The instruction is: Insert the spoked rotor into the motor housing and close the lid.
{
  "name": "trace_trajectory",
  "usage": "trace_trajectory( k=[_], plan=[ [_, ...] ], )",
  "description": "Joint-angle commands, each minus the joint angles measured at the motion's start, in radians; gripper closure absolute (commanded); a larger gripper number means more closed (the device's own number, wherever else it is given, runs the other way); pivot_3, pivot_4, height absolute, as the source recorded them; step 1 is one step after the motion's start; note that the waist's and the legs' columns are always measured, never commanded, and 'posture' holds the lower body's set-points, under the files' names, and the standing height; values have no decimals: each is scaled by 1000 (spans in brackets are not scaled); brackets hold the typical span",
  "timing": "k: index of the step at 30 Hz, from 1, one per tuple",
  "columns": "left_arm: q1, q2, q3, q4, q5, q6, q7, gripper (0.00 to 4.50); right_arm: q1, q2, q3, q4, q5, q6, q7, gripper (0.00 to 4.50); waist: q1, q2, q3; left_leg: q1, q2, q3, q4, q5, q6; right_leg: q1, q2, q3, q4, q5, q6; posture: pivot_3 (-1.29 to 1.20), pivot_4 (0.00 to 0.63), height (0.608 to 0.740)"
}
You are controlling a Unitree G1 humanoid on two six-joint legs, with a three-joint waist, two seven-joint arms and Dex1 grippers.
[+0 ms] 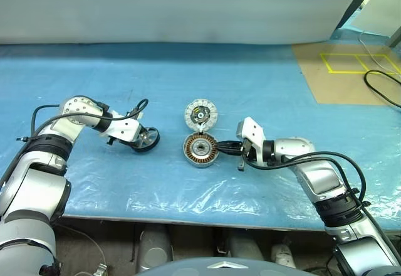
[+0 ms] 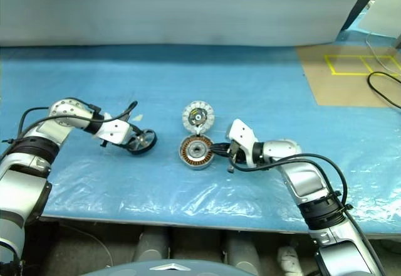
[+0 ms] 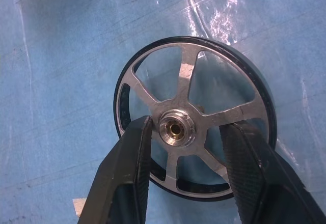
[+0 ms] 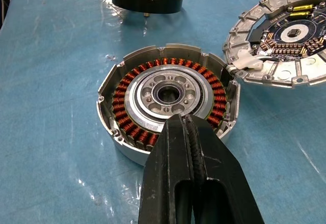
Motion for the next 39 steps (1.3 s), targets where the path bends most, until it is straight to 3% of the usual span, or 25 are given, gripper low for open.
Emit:
trace_trajectory(
  k=[1, 5, 18, 23, 28, 39],
  plan=[
    [30, 0, -11, -15, -13, 29, -49, 2791, -8, 2, 0, -11, 0, -20, -1, 4500, 0, 0, 0, 0, 0, 0, 0, 0, 0, 0, 0, 0, 0, 0, 0, 0, 150, 740],
    [27, -4, -10, -15, 3, 32, -21, 2791, -12, 2, 2, -7, -4, -24, 2, 4500, 0, 0, 0, 0, 0, 0, 0, 0, 0, 0, 0, 0, 0, 0, 0, 0, 150, 740],
    [49, 29, 108, -143, -153, 50, 6, 2791, -22, 1, -11, -15, 3, -22, 8, 4500, -1, -1, 0, -3, 0, 0, 0, 0, 0, -3, 0, 0, 0, 0, 0, 0, 150, 740],
    [134, 36, 242, -269, -309, 202, 65, 2791, -33, 7, -44, -24, 26, -10, -6, 4500, -6, -1, 1, -4, 0, 0, 0, 0, 0, -5, 0, 0, 0, 0, 0, 0, 150, 740],
    [286, 41, 327, -517, -444, 402, 99, 2791, -58, -3, -84, -15, 51, 8, -3, 4500, -5, -1, 1, -5, 0, 0, -1, 0, 0, -7, 0, 0, 0, 0, 0, 0, 150, 740],
    [465, -21, 348, -939, -592, 735, 216, 2791, -44, -80, -185, -134, 215, 162, 46, 4500, -3, -1, 1, -8, 1, 0, 0, 0, 0, -9, 1, 0, -1, 0, 0, 0, 150, 740]
  ],
)
